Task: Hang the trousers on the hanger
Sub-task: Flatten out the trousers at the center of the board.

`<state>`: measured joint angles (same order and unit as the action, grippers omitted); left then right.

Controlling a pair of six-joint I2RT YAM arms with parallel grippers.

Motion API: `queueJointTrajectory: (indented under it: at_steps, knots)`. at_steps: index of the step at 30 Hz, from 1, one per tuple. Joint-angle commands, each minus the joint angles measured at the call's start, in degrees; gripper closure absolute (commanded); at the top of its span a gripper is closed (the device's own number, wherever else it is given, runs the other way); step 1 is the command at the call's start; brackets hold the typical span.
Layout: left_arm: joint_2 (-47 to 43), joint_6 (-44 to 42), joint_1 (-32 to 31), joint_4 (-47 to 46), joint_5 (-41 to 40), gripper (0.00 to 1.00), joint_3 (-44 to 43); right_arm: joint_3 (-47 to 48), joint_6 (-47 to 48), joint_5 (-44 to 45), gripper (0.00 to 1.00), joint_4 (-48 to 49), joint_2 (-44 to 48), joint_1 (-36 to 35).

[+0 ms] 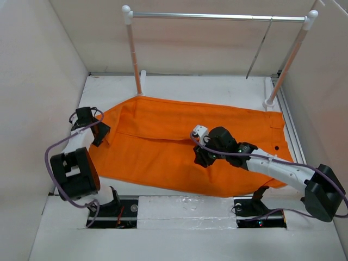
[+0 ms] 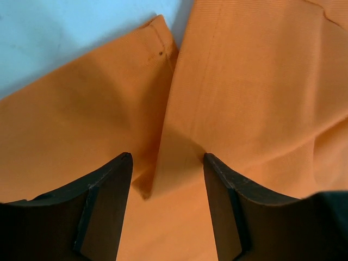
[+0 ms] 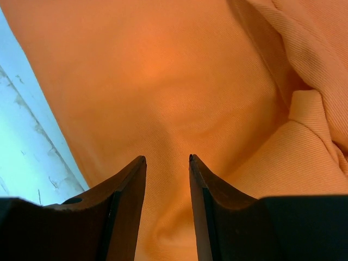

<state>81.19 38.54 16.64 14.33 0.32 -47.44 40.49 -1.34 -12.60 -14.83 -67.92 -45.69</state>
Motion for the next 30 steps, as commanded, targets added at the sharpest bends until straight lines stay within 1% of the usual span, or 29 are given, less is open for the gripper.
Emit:
queueJointTrajectory:
  at_steps: [1, 2, 5, 7, 8, 9, 10, 14, 18, 22, 23, 25, 26, 27, 29, 30]
  knots:
    - [3.7, 0.92, 0.06, -3.33, 1.27, 0.49, -5.28, 1.17, 0.2, -0.93, 0.57, 3.76, -0.02, -1.32]
    - [5.89, 0.83, 0.06, -3.69, 1.35, 0.49, -6.51, 1.52, 0.55, -0.85, 0.57, 2.89, -0.19, -1.33]
    - [11.25, 0.39, 0.06, -3.78, 0.66, 0.51, -14.5, 2.23, 3.01, -0.32, 0.56, 1.21, -0.11, -1.33]
    - [12.23, -0.05, 0.06, -3.78, 0.3, 0.51, -15.57, 1.79, 3.01, 0.03, 0.56, 1.12, 0.07, -1.33]
    - [14.94, -0.14, 0.06, -3.35, -2.31, 0.52, -16.8, 1.61, 2.67, 0.29, 0.56, 0.86, 0.24, -1.33]
    - [16.27, -0.31, 0.06, -1.95, -3.64, 0.53, -19.68, 1.44, 2.49, 0.3, 0.56, 0.77, 0.77, -1.33]
    - [18.72, -1.01, 0.06, -1.41, -3.92, 0.53, -21.1, 1.26, 2.49, 0.56, 0.57, 0.33, 0.95, -1.33]
    - [23.91, -2.07, 0.06, 0.17, -5.32, 0.54, -26.2, 0.56, 2.14, 1.61, 0.56, -0.02, 1.3, -1.33]
    - [29.98, -2.95, 0.06, 3.94, -5.94, 0.54, -32.87, 1.08, 2.05, 1.7, 0.56, 0.06, 0.25, -1.33]
    - [36.65, -3.83, 0.06, 6.76, -6.82, 0.54, -37.63, 2.31, 2.22, 1.61, 0.56, 0.33, -1.42, -1.33]
    - [37.37, -4.35, 0.06, 6.85, -7.17, 0.57, -38.68, 2.75, 2.22, 1.61, 0.56, -0.02, -2.21, -1.33]
    - [39.65, -5.05, 0.06, 7.38, -8.22, 0.67, -41.76, 3.54, 2.22, 2.14, 0.57, -0.29, -2.65, -0.8]
    - [40.53, -5.41, 0.06, 7.56, -8.31, 0.93, -43.07, 3.63, 2.14, 2.32, 0.57, -0.64, -2.92, -0.8]
    - [41.5, -5.93, 0.06, 8.6, -8.75, 1.0, -46.48, 3.89, 2.14, 2.93, 0.56, -0.9, -2.92, -0.8]
    - [44.92, -6.2, 0.06, 9.84, -9.02, 1.0, -50.19, 4.6, 1.7, 3.72, 0.57, -2.04, -3.01, -0.27]
    - [46.15, -6.37, 0.75, 11.06, -9.54, 1.0, -54.38, 4.86, 1.52, 5.29, 0.57, -2.83, -3.01, 0.33]
